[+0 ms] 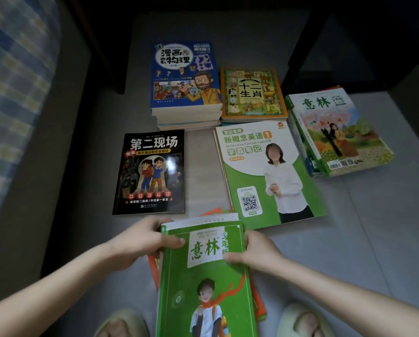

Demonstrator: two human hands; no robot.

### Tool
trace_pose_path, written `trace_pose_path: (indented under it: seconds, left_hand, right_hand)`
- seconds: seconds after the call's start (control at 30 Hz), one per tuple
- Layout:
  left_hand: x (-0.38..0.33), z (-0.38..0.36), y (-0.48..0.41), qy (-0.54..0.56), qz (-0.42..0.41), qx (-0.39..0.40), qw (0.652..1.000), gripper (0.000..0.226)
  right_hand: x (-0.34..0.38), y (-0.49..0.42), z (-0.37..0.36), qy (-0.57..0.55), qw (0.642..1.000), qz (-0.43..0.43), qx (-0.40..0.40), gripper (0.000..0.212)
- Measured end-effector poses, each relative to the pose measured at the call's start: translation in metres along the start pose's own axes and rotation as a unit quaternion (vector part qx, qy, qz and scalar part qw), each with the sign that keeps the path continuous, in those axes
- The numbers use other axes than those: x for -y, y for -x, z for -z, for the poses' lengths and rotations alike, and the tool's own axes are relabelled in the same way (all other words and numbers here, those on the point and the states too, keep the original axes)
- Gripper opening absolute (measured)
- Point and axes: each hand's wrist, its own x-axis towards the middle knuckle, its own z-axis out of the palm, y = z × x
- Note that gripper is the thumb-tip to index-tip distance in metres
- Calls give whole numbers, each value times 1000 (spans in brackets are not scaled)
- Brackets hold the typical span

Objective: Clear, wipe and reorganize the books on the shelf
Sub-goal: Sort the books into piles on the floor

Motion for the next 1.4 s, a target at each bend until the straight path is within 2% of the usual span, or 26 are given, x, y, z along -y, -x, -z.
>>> trace_pose_path:
  seconds: [0.07, 0.13, 0.2, 0.27, 0.3, 0.33, 0.37, 0.43, 0.5, 0.6, 0.67, 0.77, 0.87, 0.97, 1.2, 1.3, 1.4]
  left_hand:
    - [-19, -3, 7, -24, -70, -5, 997, 27]
    - [-41, -1, 15, -22, -122, -12, 992, 21]
    - [-59, 5, 21, 21, -159, -11, 987, 20]
    - [-75, 9, 25, 69, -180, -16, 981, 25]
    - [-82, 11, 25, 92, -185, -25, 978, 26]
    - [-88, 11, 22, 113, -184, -39, 976, 30]
    - [-93, 11, 17, 133, -176, -58, 974, 36]
    - [-101, 10, 1, 159, -144, -102, 971, 37]
    - [-109, 12, -14, 176, -115, -102, 972, 41]
    - [-122, 17, -38, 171, -104, -25, 979, 44]
    - [-128, 19, -56, 153, -105, 6, 983, 35]
    - [-135, 19, -83, 117, -102, 31, 987, 24]
    - [-137, 12, -108, 77, -89, 4, 993, 20]
    - [-136, 2, -123, 70, -70, -52, 994, 9]
    - [-123, 0, -136, 104, -43, -100, 989, 12]
    - [-120, -1, -134, 117, -40, -85, 989, 22]
    - [-117, -13, -134, 70, -38, -62, 995, 54]
  right_hand:
    - [-1, 3, 6, -116, 993, 12, 4, 33]
    - [0, 9, 18, -241, 970, 28, 30, 37]
    - [1, 14, 31, -303, 950, 55, 44, 55]
    - [4, 15, 39, -354, 931, 80, 44, 81]
    - [6, 14, 42, -380, 920, 85, 51, 85]
    - [9, 14, 46, -407, 907, 89, 56, 78]
    - [13, 14, 50, -428, 897, 94, 49, 63]
    - [19, 13, 63, -457, 883, 109, 1, 37]
    - [21, 10, 81, -461, 879, 119, -38, 31]
    - [12, -1, 109, -445, 886, 103, -78, 27]
    - [0, -13, 122, -451, 885, 72, -86, 33]
    - [-17, -30, 132, -500, 861, 28, -88, 45]
    - [-28, -41, 135, -473, 871, 11, -135, 31]
    - [-40, -49, 143, -447, 876, -2, -179, 26]
    - [-60, -52, 172, -467, 844, -34, -262, 26]
    - [-47, -56, 166, -473, 842, -25, -257, 28]
    - [-17, -62, 148, -474, 858, 5, -199, 28]
